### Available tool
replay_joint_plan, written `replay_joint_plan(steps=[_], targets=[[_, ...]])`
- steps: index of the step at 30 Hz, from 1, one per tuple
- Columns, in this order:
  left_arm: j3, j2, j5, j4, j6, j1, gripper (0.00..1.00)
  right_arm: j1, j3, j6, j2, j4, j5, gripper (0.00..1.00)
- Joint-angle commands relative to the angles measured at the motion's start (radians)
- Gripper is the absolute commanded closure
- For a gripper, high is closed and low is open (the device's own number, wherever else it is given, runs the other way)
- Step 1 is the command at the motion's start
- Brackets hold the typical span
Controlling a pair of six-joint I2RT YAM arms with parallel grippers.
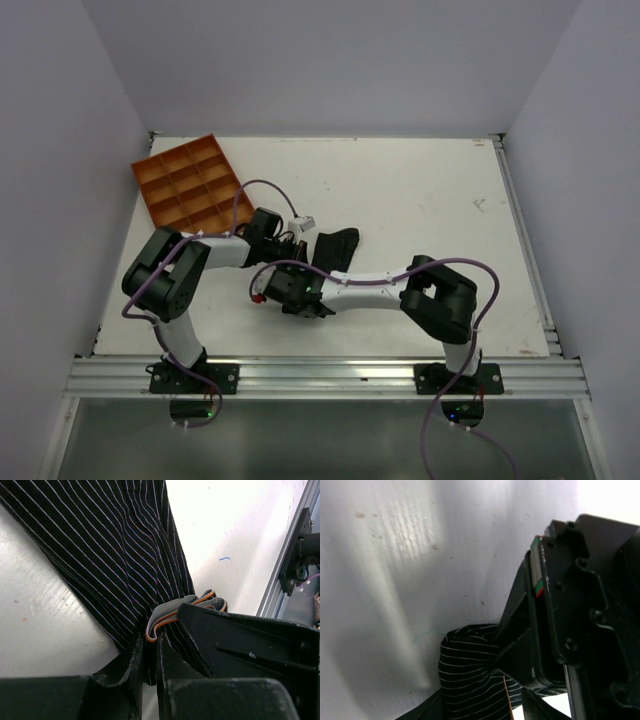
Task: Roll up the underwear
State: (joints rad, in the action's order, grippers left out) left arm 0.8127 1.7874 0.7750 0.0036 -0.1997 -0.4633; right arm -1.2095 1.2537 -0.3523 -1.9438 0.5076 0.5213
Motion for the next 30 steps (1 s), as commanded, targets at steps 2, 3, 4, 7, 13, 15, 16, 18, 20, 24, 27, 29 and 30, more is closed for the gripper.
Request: replay_joint_plan(steps=[2, 3, 4, 7, 13, 15, 16, 18, 20, 24, 27, 29, 30], targets=[[-0.018, 0.061, -0.125, -0.099, 0.051, -0.011, 1.00, 0.022, -0.040, 0.050, -0.007, 0.036, 0.060, 0.36], [-0.015, 0.064, -0.126, -0.103, 0.051, -0.009, 1.00, 0.022, -0.043, 0.052, 0.003, 0.031, 0.078, 0.35], [-0.011, 0.067, -0.128, -0.105, 0.052, -0.011, 1.00, 0.021, -0.042, 0.058, 0.008, 0.035, 0.086, 0.35], [-0.006, 0.075, -0.128, -0.109, 0.052, -0.011, 1.00, 0.021, -0.046, 0.061, 0.023, 0.037, 0.085, 0.29], [-0.001, 0.081, -0.131, -0.113, 0.051, -0.011, 1.00, 0.019, -0.074, 0.079, 0.026, 0.051, 0.049, 0.30], [-0.001, 0.083, -0.131, -0.113, 0.051, -0.011, 1.00, 0.019, -0.082, 0.084, 0.023, 0.057, 0.025, 0.32], [0.000, 0.083, -0.131, -0.114, 0.049, -0.011, 1.00, 0.021, -0.083, 0.085, 0.023, 0.057, 0.017, 0.33], [0.002, 0.084, -0.132, -0.117, 0.049, -0.011, 1.00, 0.019, -0.092, 0.085, 0.023, 0.060, -0.012, 0.35], [0.003, 0.081, -0.132, -0.120, 0.052, -0.011, 1.00, 0.019, -0.099, 0.085, 0.025, 0.063, -0.021, 0.36], [0.029, 0.086, -0.151, -0.167, 0.066, -0.011, 0.95, 0.021, -0.108, 0.081, 0.032, 0.078, -0.064, 0.44], [0.054, 0.073, -0.158, -0.186, 0.075, -0.009, 0.92, 0.031, -0.112, 0.096, 0.042, 0.085, -0.116, 0.57], [0.068, 0.058, -0.152, -0.191, 0.072, -0.006, 0.84, 0.047, -0.112, 0.122, 0.049, 0.088, -0.161, 0.71], [0.074, 0.058, -0.151, -0.200, 0.071, -0.008, 0.82, 0.051, -0.114, 0.130, 0.054, 0.088, -0.179, 0.76]])
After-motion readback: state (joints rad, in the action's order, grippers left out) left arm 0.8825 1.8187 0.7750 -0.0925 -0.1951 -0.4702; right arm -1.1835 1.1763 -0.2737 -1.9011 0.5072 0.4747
